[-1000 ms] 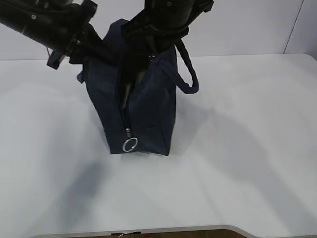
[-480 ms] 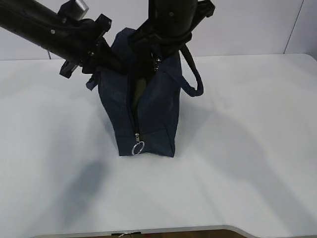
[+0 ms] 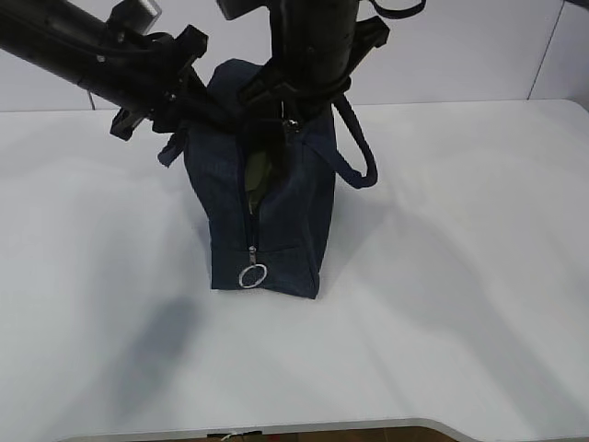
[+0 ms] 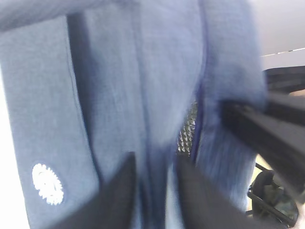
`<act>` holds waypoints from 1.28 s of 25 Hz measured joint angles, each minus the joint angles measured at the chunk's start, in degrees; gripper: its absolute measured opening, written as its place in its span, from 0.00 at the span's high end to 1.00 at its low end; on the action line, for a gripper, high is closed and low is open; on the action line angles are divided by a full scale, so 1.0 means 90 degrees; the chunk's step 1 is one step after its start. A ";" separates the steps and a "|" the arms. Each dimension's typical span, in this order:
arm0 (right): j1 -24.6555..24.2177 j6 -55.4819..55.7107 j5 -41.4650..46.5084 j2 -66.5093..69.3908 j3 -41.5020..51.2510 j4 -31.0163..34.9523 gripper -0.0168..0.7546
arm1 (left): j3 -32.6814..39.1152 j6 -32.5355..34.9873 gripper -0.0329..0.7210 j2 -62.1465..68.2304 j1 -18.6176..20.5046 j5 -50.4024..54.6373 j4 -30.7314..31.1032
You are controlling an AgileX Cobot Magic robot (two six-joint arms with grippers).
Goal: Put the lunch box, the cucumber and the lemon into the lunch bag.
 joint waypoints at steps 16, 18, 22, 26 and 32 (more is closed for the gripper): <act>0.0000 0.0050 -0.0044 -0.0049 0.0000 -0.0082 0.47 | 0.0000 0.0074 0.44 -0.0012 0.0205 0.0324 -0.0036; 0.0000 0.0050 -0.0044 -0.0134 0.0000 -0.0082 0.47 | 0.0000 0.0084 0.44 -0.0071 0.0341 0.0399 -0.0024; 0.0000 0.0050 -0.0044 -0.0364 -0.0024 -0.0092 0.48 | 0.0000 0.0084 0.46 -0.0285 0.0596 0.0622 0.0001; 0.0000 0.0050 -0.0044 -0.0613 -0.0038 -0.0092 0.48 | 0.0000 0.0179 0.47 -0.0429 0.0722 0.1007 0.0065; 0.0000 -0.0031 -0.0044 -0.1098 -0.0038 0.0190 0.48 | 0.0000 0.0276 0.48 -0.0632 0.0793 0.1493 0.0526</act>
